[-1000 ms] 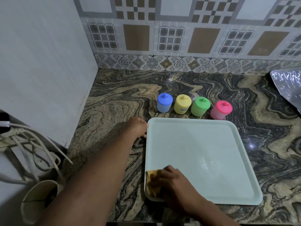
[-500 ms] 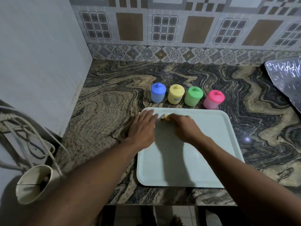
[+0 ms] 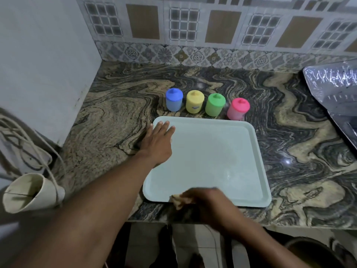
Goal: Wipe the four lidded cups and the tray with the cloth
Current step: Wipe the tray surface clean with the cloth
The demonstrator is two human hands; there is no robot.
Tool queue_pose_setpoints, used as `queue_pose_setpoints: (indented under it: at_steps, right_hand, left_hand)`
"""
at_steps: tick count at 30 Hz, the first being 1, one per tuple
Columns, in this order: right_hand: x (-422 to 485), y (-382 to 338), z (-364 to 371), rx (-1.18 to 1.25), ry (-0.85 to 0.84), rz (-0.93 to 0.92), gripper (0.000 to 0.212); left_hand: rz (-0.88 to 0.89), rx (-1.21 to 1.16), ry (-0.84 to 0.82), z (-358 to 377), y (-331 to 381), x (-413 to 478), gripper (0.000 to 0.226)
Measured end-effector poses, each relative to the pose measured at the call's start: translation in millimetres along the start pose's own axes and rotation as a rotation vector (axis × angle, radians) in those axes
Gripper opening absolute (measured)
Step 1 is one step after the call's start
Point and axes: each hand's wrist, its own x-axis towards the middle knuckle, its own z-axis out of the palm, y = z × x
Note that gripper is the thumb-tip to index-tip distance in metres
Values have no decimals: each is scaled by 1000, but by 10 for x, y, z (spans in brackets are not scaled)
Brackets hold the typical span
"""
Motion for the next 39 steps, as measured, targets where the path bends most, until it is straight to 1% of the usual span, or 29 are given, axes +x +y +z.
queue_pose_setpoints:
  at_steps: [1, 2, 3, 5, 6, 7, 9, 12, 14, 16, 18, 21, 22, 24, 26, 27, 28, 30, 31, 32, 33, 34, 36, 37, 39]
  right_hand:
    - [40, 47, -216, 63, 43, -1, 36]
    - [99, 150, -441, 86, 146, 3, 30]
    - [185, 285, -654, 56, 275, 20, 26]
    - [432, 567, -1033, -67, 481, 117, 28]
    - [554, 712, -1191, -135, 537, 175, 31]
    - [689, 820, -1304, -190, 556, 227, 34]
    - [861, 999, -1392, -262, 491, 293, 39]
    - [848, 1224, -1122, -341, 333, 260, 41]
    - [668, 1242, -826, -327, 328, 275, 42]
    - [333, 1162, -566, -329, 331, 227, 46]
    - [-87, 1053, -344, -349, 324, 136, 43]
    - [-657, 919, -182, -344, 277, 22, 56]
    - [-755, 867, -194, -331, 254, 31, 57]
    - [-829, 775, -389, -226, 156, 118, 54]
    - [-744, 787, -724, -103, 80, 168, 41]
    - [-640, 827, -922, -98, 111, 162, 35]
    - [-494, 899, -1119, -136, 205, 148, 34]
    - [-130, 1074, -1465, -239, 425, 151, 39]
    - [66, 1146, -1596, -272, 495, 173, 43]
    - [252, 1208, -1686, -309, 524, 203, 46]
    - [392, 1262, -1745, -363, 500, 224, 48]
    - [489, 1319, -1750, -444, 420, 233, 48]
    - [517, 1391, -1607, -613, 215, 235, 42]
    - [462, 1421, -1496, -668, 175, 227, 37]
    - [271, 1450, -1244, -711, 230, 186, 29]
  left_hand:
    - [-11, 5, 17, -17, 61, -18, 57]
    - [-21, -1, 49, -26, 161, -60, 58]
    - [-28, -20, 81, -11, 282, -118, 59]
    - [-15, -95, 116, 54, 577, -248, 61]
    - [-2, -122, 116, 116, 758, -309, 62]
    - [9, -129, 105, 191, 882, -355, 63]
    - [16, -84, 94, 324, 1039, -407, 63]
    - [-5, -48, 118, 425, 1075, -386, 62]
    - [-11, -54, 132, 425, 1061, -378, 63]
    - [-1, -47, 141, 428, 1069, -370, 63]
    - [-2, -47, 143, 437, 1055, -373, 63]
    - [-19, -43, 152, 437, 1072, -371, 63]
    - [-21, -44, 154, 436, 1074, -371, 63]
    - [-21, -46, 156, 428, 1087, -380, 62]
    - [-25, -45, 164, 426, 1089, -389, 62]
    - [-25, -46, 167, 428, 1086, -389, 62]
    - [-25, -49, 169, 431, 1085, -386, 62]
    - [-27, -49, 180, 448, 1092, -388, 63]
    - [-27, -50, 188, 455, 1090, -381, 62]
    - [-27, -55, 194, 458, 1086, -378, 62]
    - [-28, -57, 198, 461, 1089, -377, 62]
    - [-30, -54, 203, 466, 1087, -371, 62]
    - [-32, -50, 206, 477, 1076, -380, 62]
    - [-32, -50, 208, 482, 1076, -376, 62]
    - [-35, -55, 216, 486, 1076, -372, 62]
